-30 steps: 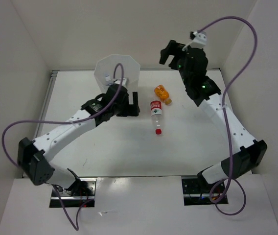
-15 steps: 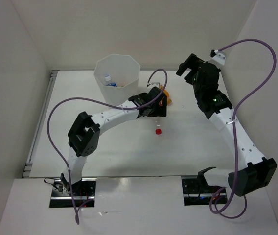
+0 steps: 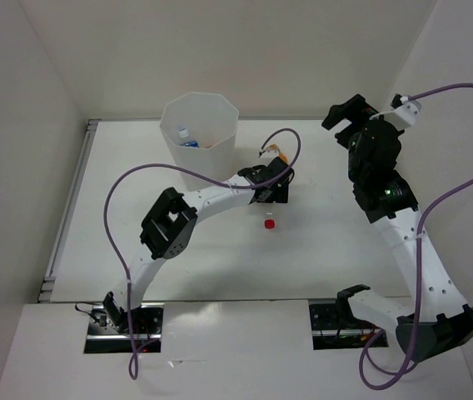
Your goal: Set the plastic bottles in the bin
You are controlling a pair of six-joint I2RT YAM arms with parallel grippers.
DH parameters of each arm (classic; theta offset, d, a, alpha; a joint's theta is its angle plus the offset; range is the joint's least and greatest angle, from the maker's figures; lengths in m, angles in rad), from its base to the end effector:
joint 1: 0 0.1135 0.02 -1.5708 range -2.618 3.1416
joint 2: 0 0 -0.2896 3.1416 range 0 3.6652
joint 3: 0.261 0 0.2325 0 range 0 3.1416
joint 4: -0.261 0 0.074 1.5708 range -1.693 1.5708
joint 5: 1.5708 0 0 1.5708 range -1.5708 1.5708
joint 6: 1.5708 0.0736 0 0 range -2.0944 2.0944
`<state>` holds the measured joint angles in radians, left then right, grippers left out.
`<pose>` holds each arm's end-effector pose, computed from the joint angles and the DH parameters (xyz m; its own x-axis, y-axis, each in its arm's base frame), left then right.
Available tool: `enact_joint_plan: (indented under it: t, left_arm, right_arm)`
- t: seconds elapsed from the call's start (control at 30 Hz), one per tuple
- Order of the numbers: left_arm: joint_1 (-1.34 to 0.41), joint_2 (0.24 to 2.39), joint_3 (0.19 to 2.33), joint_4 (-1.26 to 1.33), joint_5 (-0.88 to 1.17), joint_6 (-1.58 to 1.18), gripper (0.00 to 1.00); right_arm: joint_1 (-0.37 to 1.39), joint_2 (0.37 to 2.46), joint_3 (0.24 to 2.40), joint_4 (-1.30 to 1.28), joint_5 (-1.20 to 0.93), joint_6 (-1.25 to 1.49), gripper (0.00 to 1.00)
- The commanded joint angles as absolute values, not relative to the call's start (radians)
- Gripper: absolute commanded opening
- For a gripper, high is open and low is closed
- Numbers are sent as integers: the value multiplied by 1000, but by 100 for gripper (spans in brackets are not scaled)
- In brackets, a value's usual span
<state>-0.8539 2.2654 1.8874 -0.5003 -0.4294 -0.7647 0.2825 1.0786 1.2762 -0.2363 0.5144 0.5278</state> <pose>0.3689 -0.3766 0.2004 -0.7185 -0.1336 -0.6825 0.0185 0.9774 -0.2108 0.2306 0.0292 0.4663 0.0835 0.4808 -0.8729 0.2170 0.8461 0.4868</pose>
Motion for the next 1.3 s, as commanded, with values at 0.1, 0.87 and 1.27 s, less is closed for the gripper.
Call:
enact_joint_plan:
  t: [0.1,0.87,1.27]
  left_arm:
    - [-856,2350,1947,-483,-456,-738,98]
    - [-922,1824,1721,-483,-503,-611,53]
    - [-920,1584,1844,-278,-972,-212,60]
  right_arm:
    - [276,1055,1267,-216,557,537,100]
    - [276,1066,1238,-183,529,528,100]
    - [198,1287,1236,-88,271,491,100]
